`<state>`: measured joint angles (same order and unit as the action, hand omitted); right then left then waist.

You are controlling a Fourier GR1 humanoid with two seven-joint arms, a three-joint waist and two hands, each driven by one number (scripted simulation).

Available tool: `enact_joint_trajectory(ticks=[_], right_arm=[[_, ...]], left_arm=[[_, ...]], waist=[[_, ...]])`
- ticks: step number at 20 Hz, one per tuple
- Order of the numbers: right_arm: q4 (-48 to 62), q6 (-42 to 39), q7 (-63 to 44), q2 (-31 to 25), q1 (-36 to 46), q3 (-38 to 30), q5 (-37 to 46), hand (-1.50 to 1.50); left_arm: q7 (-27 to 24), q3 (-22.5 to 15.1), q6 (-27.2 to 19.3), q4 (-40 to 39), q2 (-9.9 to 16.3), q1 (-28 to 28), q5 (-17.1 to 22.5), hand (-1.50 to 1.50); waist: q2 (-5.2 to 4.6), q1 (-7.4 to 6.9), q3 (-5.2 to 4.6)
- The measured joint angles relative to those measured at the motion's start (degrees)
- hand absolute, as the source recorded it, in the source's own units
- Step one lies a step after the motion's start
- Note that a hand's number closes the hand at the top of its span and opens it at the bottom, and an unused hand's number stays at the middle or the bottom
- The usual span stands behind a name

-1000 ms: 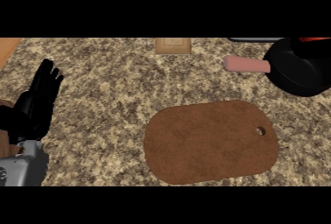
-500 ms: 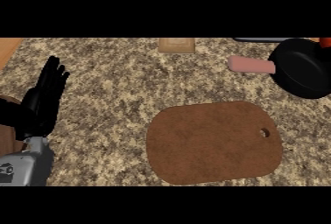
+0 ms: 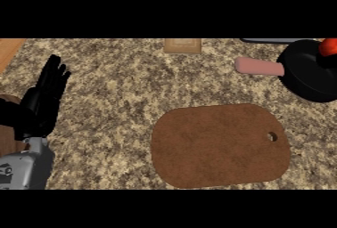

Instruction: Pick the tomato from the cutting board and place it in the pot

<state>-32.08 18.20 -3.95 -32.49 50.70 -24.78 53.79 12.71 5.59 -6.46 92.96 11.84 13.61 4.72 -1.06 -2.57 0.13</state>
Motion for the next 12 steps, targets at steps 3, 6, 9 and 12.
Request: enact_joint_trajectory(ticks=[3,6,9,12], right_arm=[[5.2,-1.5,3.5,0.0,1.1,-2.5,-3.1,-1.5],[9.0,-4.6,7.7,-0.6,2.2,-5.0,-6.5,-1.5],[10.5,-5.9,12.8,0.1,3.2,-8.6,-11.1,-1.5],[11.0,-7.5,17.6,-0.4,4.0,-13.2,-16.4,-1.5]], left_arm=[[0.2,-0.1,-0.5,-0.4,-0.3,0.9,-0.4,0.0],[0.4,-0.6,-0.7,0.2,-0.8,0.6,-0.5,0.0],[0.9,-0.3,-0.6,-0.5,-0.7,1.4,-0.3,0.0],[0.8,0.0,-0.7,-0.8,-0.6,1.4,-0.4,0.0]], waist=[[-0.16,-0.16,0.07],[-0.21,-0.44,0.11],[-0.25,-0.33,0.15],[-0.18,-0.04,0.17]])
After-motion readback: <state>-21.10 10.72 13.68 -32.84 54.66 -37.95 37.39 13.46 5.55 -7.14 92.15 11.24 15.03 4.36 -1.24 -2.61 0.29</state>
